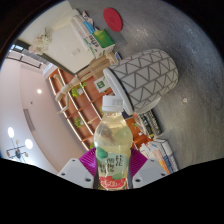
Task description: Pour water
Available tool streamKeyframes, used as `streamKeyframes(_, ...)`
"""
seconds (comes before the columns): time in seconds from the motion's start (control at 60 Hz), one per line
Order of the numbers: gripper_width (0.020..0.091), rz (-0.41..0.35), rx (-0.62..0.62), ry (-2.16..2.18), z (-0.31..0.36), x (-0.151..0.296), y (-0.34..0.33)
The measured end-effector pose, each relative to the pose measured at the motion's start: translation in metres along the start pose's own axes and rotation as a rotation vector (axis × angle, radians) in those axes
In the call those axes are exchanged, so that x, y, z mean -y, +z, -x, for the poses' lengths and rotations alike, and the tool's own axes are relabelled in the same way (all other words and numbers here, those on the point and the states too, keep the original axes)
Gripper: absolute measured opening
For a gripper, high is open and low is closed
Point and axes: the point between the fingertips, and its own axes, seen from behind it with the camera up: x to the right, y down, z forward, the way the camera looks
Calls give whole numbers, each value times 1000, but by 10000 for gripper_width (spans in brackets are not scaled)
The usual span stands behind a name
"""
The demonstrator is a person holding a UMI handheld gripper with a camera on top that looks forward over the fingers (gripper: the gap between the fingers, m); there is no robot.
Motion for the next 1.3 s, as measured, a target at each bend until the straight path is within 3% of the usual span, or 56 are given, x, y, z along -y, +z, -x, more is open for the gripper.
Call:
streamKeyframes(0.183,387,34,-19,-253,9,-17,-3)
streamKeyframes(0.35,389,91,-87,-886,32,-40,-2)
streamKeyframes(0.55,401,45,-159,-1675,89,-25,-12)
streamKeyframes(0.767,400,-116,-355,-2091,127,68,-30)
streamKeyframes(0.85,406,-167,-362,-2074,134,105,-32)
streamKeyframes(0.95,410,-187,-386,-2028,134,142,-34)
streamKeyframes(1.183,408,-197,-588,-2102,104,241,-38)
streamKeyframes(1.3,408,-180,-579,-2087,88,268,-32)
